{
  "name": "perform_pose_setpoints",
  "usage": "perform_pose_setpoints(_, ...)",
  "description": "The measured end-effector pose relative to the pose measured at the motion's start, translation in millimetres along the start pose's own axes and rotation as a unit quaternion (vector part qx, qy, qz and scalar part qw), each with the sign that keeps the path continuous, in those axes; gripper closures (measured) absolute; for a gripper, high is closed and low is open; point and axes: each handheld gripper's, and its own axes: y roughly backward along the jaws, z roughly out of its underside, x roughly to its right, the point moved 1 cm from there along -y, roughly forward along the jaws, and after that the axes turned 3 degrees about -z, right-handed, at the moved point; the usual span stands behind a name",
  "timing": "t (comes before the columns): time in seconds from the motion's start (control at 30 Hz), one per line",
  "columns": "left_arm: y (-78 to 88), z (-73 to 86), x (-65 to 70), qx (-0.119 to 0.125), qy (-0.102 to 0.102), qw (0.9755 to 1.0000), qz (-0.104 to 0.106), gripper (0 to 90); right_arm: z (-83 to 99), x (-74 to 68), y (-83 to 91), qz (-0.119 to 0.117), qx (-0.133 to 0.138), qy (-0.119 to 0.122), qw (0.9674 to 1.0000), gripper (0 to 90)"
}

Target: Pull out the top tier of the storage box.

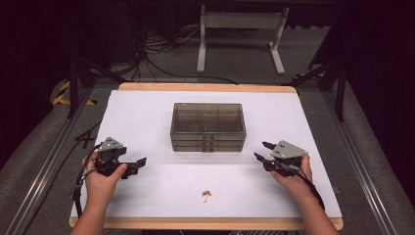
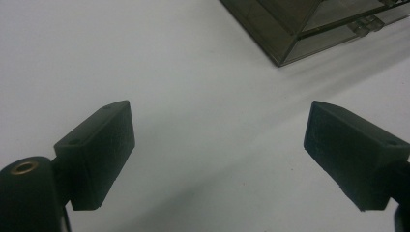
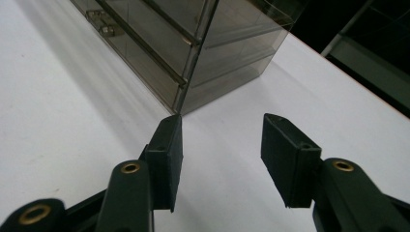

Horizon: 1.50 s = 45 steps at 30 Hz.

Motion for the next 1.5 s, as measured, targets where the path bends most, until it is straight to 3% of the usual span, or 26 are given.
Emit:
perform_pose_setpoints(0.13, -2.4, -1.5, 1.2, -0.003, -0.002, 1.0, 0.003, 11.6, -0.7, -9.4, -2.4, 0.017, -0.005, 0.033, 0.9993, 51.6)
perform_pose_setpoints(0.27, -2.6, -2.7, 1.5, 0.001, -0.002, 1.0, -0.008, 11.5, -2.2, -16.9, -3.8, 0.035, -0.015, 0.066, 0.9971, 51.6)
perform_pose_setpoints(0.47, -2.7, -3.1, 0.7, 0.006, 0.006, 0.9999, -0.013, 11.5, -2.6, -24.4, -5.3, 0.055, -0.02, 0.092, 0.994, 50.8)
perform_pose_setpoints(0.57, -3.4, -3.1, 0.6, 0.005, 0.006, 0.9999, -0.012, 11.4, -3.7, -30.7, -7.9, 0.07, -0.027, 0.12, 0.99, 49.8)
perform_pose_setpoints(0.93, -5.6, -2.7, -0.8, 0.002, 0.009, 0.9998, -0.02, 10.6, -7.5, -42.3, -13.4, 0.095, -0.046, 0.173, 0.9792, 49.2)
perform_pose_setpoints(1.03, -6.0, -2.6, -0.5, 0.0, 0.008, 0.9998, -0.021, 10.6, -9.9, -46.1, -14.3, 0.105, -0.052, 0.196, 0.9736, 49.2)
perform_pose_setpoints(1.33, -6.3, -2.4, -0.7, 0.001, 0.008, 0.9997, -0.023, 10.5, -12.3, -52.3, -15.9, 0.124, -0.06, 0.222, 0.9654, 49.3)
perform_pose_setpoints(1.5, -6.5, -2.0, 0.1, 0.001, 0.007, 0.9997, -0.024, 10.5, -19.2, -58.4, -18.9, 0.138, -0.063, 0.249, 0.9565, 49.7)
